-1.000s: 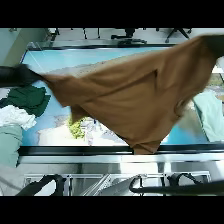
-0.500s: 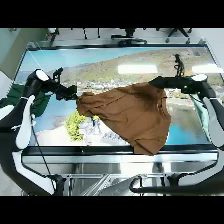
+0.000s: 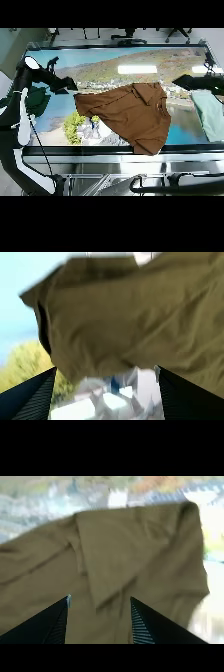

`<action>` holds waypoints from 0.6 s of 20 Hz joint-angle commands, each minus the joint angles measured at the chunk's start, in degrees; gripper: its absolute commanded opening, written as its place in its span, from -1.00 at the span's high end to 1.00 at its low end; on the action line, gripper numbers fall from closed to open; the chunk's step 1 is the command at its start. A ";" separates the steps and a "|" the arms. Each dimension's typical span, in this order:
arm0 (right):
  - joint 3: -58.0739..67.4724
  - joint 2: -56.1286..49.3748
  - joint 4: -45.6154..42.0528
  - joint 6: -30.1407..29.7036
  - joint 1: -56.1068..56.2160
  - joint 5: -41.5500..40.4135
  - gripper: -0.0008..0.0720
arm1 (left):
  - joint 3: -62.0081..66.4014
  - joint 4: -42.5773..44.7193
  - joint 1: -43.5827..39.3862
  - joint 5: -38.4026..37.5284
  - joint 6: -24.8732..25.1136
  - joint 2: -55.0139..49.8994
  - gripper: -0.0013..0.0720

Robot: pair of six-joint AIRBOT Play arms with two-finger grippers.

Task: Fold the shirts.

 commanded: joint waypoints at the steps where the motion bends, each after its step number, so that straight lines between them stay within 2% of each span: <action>1: -9.29 6.05 -5.86 4.66 -5.95 6.97 -0.22 | -14.23 -0.02 -2.32 -0.39 2.51 4.87 -0.92; 3: -17.51 9.49 -6.73 6.01 -7.89 6.80 -0.22 | -24.33 -0.02 -4.81 5.51 3.52 7.26 -0.92; 5: -23.98 11.72 -9.81 8.74 -8.17 5.35 -0.22 | -29.22 -0.07 -7.26 10.73 3.50 7.23 -0.92; 9: -32.89 12.35 -11.08 9.75 -7.96 3.93 -0.23 | -29.44 -0.15 -11.34 16.52 3.45 4.24 -0.92; 12: -38.21 12.33 -11.21 9.70 -6.64 3.82 -0.25 | -25.07 -0.11 -12.85 17.42 2.73 0.35 -0.91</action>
